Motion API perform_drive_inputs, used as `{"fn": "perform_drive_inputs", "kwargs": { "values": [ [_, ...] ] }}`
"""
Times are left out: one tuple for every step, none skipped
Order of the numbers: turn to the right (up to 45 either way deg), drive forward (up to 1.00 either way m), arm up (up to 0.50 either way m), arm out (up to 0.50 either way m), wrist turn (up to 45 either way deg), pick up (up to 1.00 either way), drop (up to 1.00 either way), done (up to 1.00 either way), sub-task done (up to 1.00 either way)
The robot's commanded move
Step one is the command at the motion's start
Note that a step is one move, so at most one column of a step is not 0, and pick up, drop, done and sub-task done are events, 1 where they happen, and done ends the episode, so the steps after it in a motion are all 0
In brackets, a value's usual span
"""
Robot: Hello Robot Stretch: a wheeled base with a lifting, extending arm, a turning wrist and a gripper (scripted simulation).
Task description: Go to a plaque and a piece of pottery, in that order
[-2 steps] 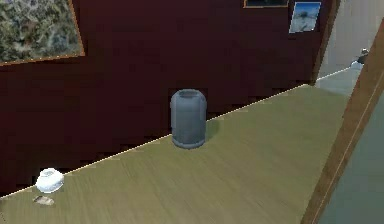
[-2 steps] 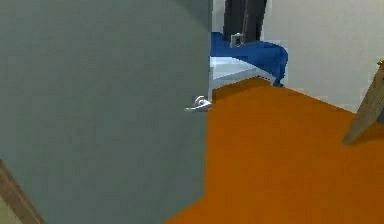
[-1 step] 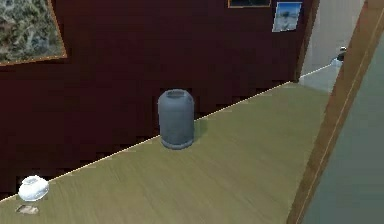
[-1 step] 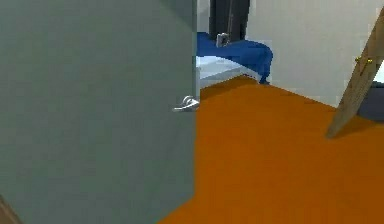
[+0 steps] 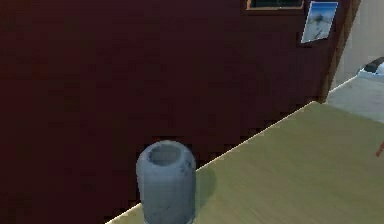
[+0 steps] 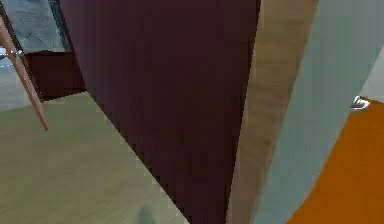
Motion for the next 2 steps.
{"fn": "perform_drive_inputs", "kwargs": {
  "values": [
    [45.0, 0.0, 0.0, 0.0, 0.0, 0.0, 0.0, 0.0, 0.0],
    [3.0, 0.0, 0.0, 0.0, 0.0, 0.0, 0.0, 0.0, 0.0]
  ]
}}
